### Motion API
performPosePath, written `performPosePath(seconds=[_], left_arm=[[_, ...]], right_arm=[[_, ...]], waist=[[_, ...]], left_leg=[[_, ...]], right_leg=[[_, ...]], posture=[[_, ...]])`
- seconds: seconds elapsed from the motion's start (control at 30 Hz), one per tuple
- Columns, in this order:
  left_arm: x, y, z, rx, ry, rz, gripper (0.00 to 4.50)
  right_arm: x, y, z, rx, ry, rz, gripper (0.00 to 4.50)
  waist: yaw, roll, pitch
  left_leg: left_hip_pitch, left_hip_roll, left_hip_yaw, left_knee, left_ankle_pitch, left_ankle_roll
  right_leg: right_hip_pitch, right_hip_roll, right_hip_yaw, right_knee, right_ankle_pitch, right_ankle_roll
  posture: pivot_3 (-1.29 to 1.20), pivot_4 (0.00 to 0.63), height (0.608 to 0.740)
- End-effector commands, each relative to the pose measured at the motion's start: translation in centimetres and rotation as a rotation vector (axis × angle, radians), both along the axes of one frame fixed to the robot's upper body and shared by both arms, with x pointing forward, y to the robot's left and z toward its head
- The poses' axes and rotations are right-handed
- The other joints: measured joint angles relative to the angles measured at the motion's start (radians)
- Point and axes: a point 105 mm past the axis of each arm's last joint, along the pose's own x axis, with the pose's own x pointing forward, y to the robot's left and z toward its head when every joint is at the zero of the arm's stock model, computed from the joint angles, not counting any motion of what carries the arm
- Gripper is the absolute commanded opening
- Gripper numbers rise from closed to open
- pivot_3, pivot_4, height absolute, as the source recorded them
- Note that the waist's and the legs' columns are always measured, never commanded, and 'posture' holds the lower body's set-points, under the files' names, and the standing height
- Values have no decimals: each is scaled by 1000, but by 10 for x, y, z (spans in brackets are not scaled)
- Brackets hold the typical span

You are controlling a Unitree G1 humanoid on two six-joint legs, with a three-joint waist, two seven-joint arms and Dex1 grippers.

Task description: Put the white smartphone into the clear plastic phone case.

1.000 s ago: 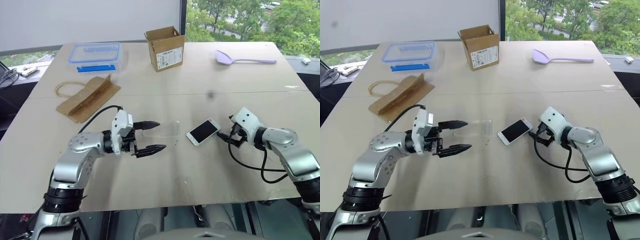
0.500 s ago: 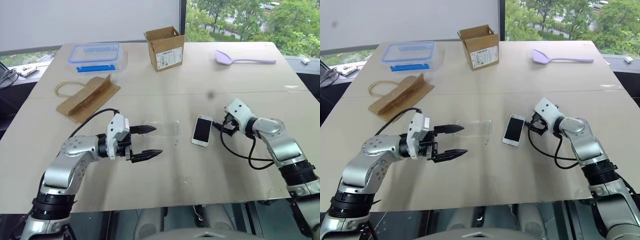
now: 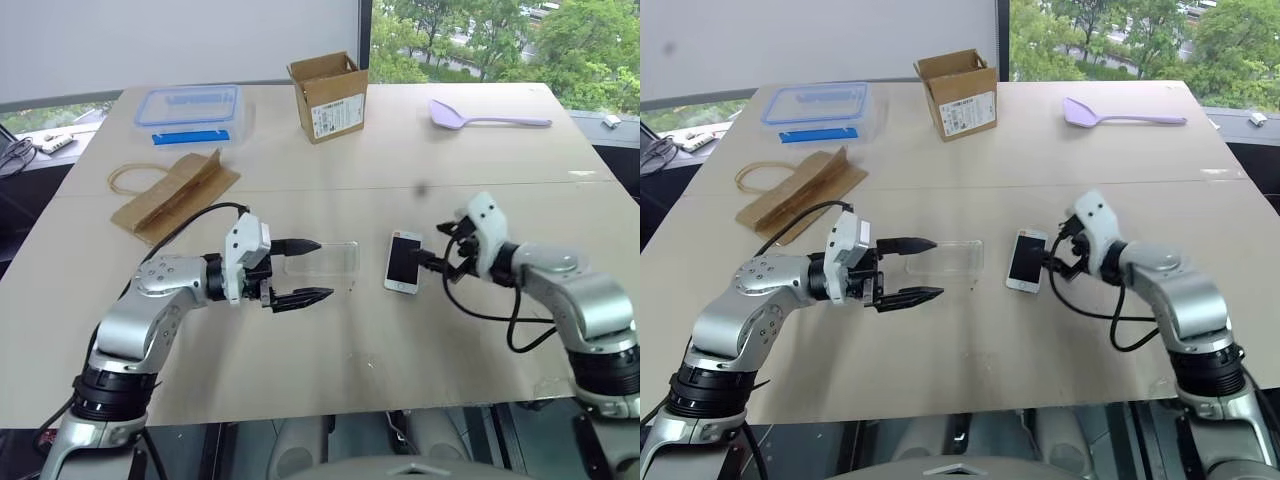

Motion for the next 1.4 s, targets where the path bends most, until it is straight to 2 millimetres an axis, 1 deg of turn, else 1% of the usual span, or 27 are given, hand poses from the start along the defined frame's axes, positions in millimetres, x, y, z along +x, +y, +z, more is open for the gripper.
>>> performPosePath(seconds=[0.03,0.07,0.13,0.2,0.33,0.4,0.57,0.67,0.8,0.87,1.03,1.13,1.17,1.2,1.23,1.3,1.4], left_arm=[[3,-2,6,19,-47,2,4443],[4,-2,6,19,-48,2,4443],[3,-2,6,21,-48,2,4443],[2,-2,7,21,-50,3,4443],[0,-2,8,21,-48,5,4443],[0,-2,8,20,-47,6,4443],[0,-4,8,20,-47,7,4443],[-1,-4,8,21,-43,7,4443],[-1,-4,7,22,-36,9,4443],[-1,-5,7,20,-34,10,4443],[-2,-5,6,12,-32,14,4443],[-3,-6,6,9,-30,16,4443],[-4,-6,6,8,-30,17,4500],[-4,-6,6,7,-30,18,4500],[-3,-6,6,6,-31,19,4500],[-2,-6,7,3,-32,24,4500],[-2,-5,8,1,-33,30,4500]], right_arm=[[-3,0,-6,-202,21,-112,4500],[-3,-2,-8,-246,35,-144,4500],[-4,12,-5,-132,105,-155,4500],[-2,20,-1,-29,171,-192,4500],[-1,30,-1,71,264,-232,4500],[1,34,-4,85,291,-251,4500],[5,37,-21,21,341,-322,4500],[3,43,-26,-37,338,-314,4500],[0,50,-31,-70,347,-289,4500],[-1,56,-39,-91,379,-296,4500],[-7,67,-53,-151,410,-288,4500],[-12,67,-63,-203,422,-271,4500],[-12,67,-65,-211,424,-268,4107],[-13,65,-68,-216,428,-263,4004],[-15,63,-71,-219,435,-256,3737],[-17,58,-73,-238,430,-240,3061],[-18,49,-71,-282,384,-199,3028]], waist=[[0,0,0],[-1,0,0],[-2,-1,-1],[-2,0,-1],[-1,0,0],[-2,0,0],[-11,0,-1],[-21,0,-2],[-26,-1,-2],[-26,-2,-3],[-29,-5,-8],[-29,-6,-11],[-29,-8,-12],[-29,-8,-12],[-29,-8,-13],[-29,-10,-16],[-28,-11,-17]], left_leg=[[0,0,0,0,0,0],[0,0,1,0,0,0],[0,0,2,0,0,0],[0,0,1,0,0,0],[0,0,0,-2,0,0],[0,0,0,-2,0,0],[0,0,1,-3,0,0],[1,0,0,-3,0,0],[1,0,0,-3,0,0],[1,0,0,-3,0,0],[3,1,0,-4,0,0],[4,1,0,-4,0,0],[5,1,0,-4,0,0],[5,1,-1,-5,0,0],[5,2,-1,-5,0,0],[5,2,-2,-6,0,0],[6,2,-2,-9,0,0]], right_leg=[[0,0,0,0,0,0],[-1,0,1,0,0,0],[-1,-1,2,0,2,-2],[-1,1,1,0,1,-2],[-2,1,0,0,2,-2],[-2,0,1,-1,2,-2],[-2,0,1,-1,2,-2],[-1,1,0,0,1,-2],[-1,0,0,-1,0,0],[-1,0,0,-1,0,0],[-1,1,0,0,0,0],[1,0,1,-1,-1,1],[1,0,1,-1,-1,1],[1,0,1,-1,-1,1],[1,0,1,-1,-1,1],[1,0,1,-2,-1,1],[1,-1,2,-4,-1,1]], posture=[[0,150,740],[0,150,740],[0,150,740],[0,150,740],[0,150,740],[0,150,740],[0,150,740],[0,150,740],[0,150,740],[0,150,740],[0,150,740],[0,150,740],[0,150,740],[0,150,740],[0,150,740],[0,150,740],[0,150,740]])
